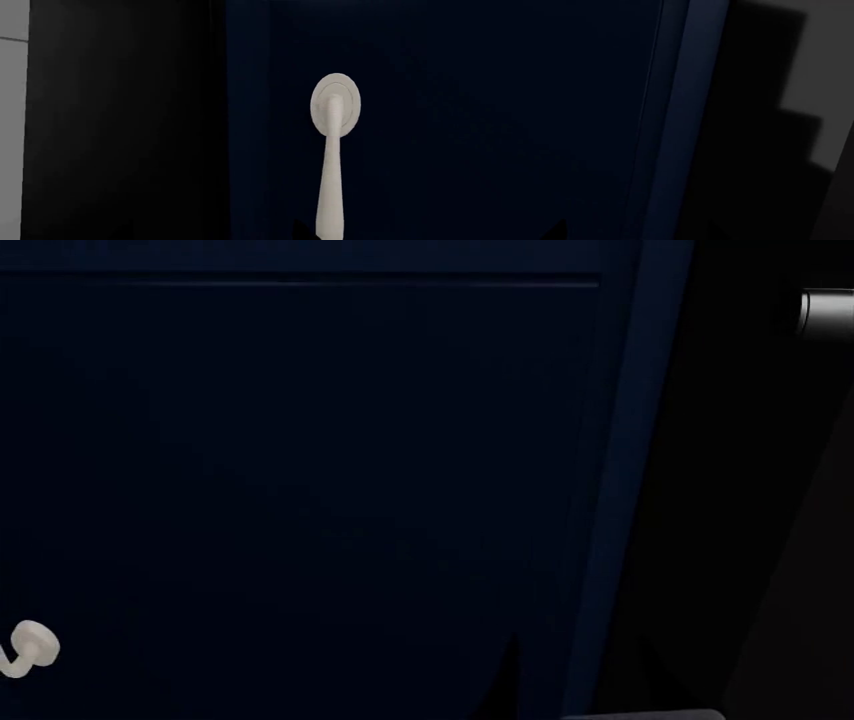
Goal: Close the fridge door
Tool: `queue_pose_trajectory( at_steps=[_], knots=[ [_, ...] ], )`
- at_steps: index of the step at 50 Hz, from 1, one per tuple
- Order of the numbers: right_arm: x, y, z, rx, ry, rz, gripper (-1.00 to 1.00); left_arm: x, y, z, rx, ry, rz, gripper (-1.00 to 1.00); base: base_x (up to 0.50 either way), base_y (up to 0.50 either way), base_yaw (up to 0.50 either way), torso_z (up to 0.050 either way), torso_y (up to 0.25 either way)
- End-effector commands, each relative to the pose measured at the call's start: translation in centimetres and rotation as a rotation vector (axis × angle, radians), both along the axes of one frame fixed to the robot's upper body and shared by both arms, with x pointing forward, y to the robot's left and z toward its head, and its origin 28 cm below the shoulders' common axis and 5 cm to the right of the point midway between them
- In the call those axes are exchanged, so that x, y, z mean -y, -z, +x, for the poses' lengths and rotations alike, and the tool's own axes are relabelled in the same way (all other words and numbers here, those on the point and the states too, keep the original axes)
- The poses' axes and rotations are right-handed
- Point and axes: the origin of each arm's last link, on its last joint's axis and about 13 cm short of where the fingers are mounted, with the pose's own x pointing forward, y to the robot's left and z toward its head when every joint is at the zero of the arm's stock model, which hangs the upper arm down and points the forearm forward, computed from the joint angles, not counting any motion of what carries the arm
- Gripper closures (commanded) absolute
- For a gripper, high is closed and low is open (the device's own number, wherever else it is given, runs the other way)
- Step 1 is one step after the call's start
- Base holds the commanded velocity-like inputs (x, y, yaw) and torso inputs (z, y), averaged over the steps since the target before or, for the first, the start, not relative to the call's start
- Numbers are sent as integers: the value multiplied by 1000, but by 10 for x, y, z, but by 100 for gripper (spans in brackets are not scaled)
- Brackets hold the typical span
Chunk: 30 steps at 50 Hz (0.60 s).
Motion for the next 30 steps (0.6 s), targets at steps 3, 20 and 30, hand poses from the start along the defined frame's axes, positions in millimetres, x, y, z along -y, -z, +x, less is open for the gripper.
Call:
queue_pose_trajectory(
  at_steps=[3, 20, 30],
  knots=[
    [-1, -5, -1, 22, -20, -19, -100, -77, -20, -16, -8, -394, 31, -100, 0, 2, 1, 0, 0],
    [-2, -11, -5, 59, -43, -23, -100, -129, -80, -3, -99, -607, 34, -100, 2, 8, 7, 0, 0],
    [-4, -11, -8, 66, -61, -32, -100, -138, -124, 22, -50, -664, 151, -100, 0, 1, 0, 0, 0]
  ],
)
